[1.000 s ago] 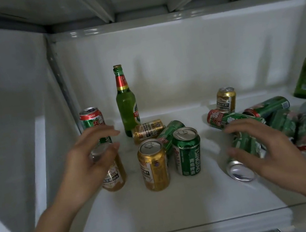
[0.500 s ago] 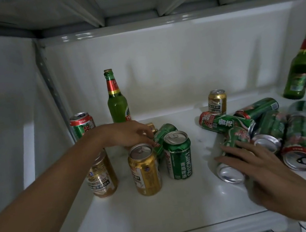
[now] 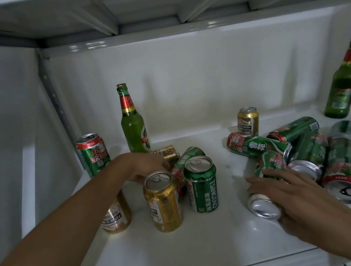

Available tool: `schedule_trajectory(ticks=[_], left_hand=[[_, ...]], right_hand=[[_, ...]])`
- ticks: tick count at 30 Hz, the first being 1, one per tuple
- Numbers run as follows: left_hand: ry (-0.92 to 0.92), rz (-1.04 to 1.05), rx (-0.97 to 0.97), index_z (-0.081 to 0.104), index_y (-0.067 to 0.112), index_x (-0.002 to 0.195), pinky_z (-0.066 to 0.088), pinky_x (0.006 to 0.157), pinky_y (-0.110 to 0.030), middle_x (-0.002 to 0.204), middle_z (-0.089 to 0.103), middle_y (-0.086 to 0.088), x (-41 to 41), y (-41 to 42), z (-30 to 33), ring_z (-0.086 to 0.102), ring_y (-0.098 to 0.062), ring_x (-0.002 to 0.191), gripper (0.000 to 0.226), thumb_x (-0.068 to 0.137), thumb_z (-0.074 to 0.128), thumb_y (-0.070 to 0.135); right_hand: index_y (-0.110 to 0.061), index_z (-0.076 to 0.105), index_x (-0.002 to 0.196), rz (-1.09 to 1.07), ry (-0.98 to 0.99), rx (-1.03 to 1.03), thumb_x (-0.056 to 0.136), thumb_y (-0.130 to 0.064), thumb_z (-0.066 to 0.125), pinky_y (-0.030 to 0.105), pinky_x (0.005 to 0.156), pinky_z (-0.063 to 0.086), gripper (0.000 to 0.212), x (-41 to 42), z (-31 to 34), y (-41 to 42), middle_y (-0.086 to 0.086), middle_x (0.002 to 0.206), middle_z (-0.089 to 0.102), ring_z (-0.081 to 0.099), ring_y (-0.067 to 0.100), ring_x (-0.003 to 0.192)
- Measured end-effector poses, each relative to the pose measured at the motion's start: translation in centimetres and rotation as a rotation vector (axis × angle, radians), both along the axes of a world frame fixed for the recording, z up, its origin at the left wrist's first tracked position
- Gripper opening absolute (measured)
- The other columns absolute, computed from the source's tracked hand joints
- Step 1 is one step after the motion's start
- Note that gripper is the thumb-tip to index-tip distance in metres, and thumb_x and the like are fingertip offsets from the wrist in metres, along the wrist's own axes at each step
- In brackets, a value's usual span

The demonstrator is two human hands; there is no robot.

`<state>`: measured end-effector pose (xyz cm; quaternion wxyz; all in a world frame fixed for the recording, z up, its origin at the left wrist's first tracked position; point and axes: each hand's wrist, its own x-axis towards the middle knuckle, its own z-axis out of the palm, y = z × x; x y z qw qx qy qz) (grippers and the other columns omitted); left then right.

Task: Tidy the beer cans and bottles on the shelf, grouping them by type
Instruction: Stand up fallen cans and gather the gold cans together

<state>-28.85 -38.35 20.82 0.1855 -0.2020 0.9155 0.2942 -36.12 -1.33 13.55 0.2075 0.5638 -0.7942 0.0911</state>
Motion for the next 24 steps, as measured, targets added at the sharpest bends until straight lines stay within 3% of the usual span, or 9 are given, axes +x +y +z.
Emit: schedule_trajectory(ticks=[4,8,11,14,17,20,22,24], left_hand=[[0.010,0.092,0.067,0.068,0.004,0.124,0.061,0.092,-0.040,0.119,0.073,-0.010,0.6,0.9,1.0,0.072,-0.026,0.108,0.040,0.089,0.077,0.021],[0.126,0.175,0.085,0.069,0.008,0.123,0.063,0.089,-0.040,0.117,0.072,-0.014,1.8,1.4,2.7,0.073,-0.026,0.103,0.045,0.082,0.082,0.018],[0.286,0.216,0.119,0.072,0.008,0.117,0.064,0.083,-0.040,0.117,0.069,-0.015,3.0,1.6,4.5,0.070,-0.030,0.105,0.042,0.078,0.086,0.017],[0.509,0.208,0.070,0.072,0.011,0.118,0.065,0.075,-0.034,0.114,0.067,-0.010,4.1,2.0,6.0,0.068,-0.025,0.101,0.043,0.078,0.087,0.019],[0.662,0.163,-0.040,0.073,0.018,0.114,0.063,0.080,-0.037,0.112,0.066,0.000,5.5,2.1,7.0,0.065,-0.018,0.104,0.043,0.074,0.089,0.022],[0.739,0.143,-0.072,0.071,0.026,0.119,0.058,0.091,-0.039,0.124,0.063,0.009,7.2,1.7,7.8,0.058,-0.014,0.118,0.048,0.074,0.088,0.021],[0.791,0.163,-0.058,0.071,0.029,0.121,0.052,0.088,-0.026,0.127,0.062,0.012,8.4,1.2,8.2,0.054,-0.009,0.120,0.050,0.076,0.086,0.016],[0.801,0.169,-0.061,0.072,0.030,0.123,0.043,0.084,-0.015,0.126,0.062,0.015,9.5,0.7,8.5,0.053,-0.005,0.120,0.051,0.077,0.086,0.013]], right_hand=[[-0.034,0.058,0.128,-0.021,0.047,-0.004,0.045,-0.015,0.094,0.040,0.086,0.057,0.092,0.2,0.7,0.0,-0.013,0.134,0.067,0.058,0.021,0.123],[-0.030,0.066,0.123,-0.033,0.085,-0.066,0.041,-0.029,0.100,0.041,0.081,0.060,0.089,0.9,2.3,-0.4,-0.010,0.122,0.074,0.071,0.022,0.108],[-0.023,0.068,0.126,-0.058,0.056,-0.180,0.049,-0.040,0.099,0.037,0.081,0.058,0.085,1.0,3.6,-0.4,-0.002,0.114,0.077,0.074,0.024,0.097],[-0.024,0.067,0.125,-0.050,-0.113,-0.366,0.061,-0.046,0.086,0.014,0.072,0.048,0.071,1.2,5.6,-0.3,-0.010,0.103,0.074,0.068,0.012,0.080],[-0.030,0.069,0.120,-0.061,-0.311,-0.572,0.061,-0.038,0.097,0.000,0.072,0.043,0.065,1.8,7.5,-0.5,-0.026,0.094,0.067,0.065,-0.007,0.073],[-0.043,0.069,0.104,-0.029,-0.510,-0.744,0.062,-0.031,0.093,0.005,0.073,0.051,0.050,2.6,8.4,-1.1,-0.040,0.082,0.069,0.066,-0.018,0.088],[-0.046,0.068,0.099,-0.015,-0.619,-0.774,0.062,-0.037,0.090,0.015,0.077,0.051,0.044,3.4,8.7,-1.7,-0.047,0.087,0.067,0.065,-0.019,0.090],[-0.047,0.069,0.099,0.015,-0.687,-0.759,0.057,-0.049,0.088,0.016,0.079,0.050,0.047,4.5,8.7,-2.4,-0.047,0.091,0.067,0.066,-0.018,0.092]])
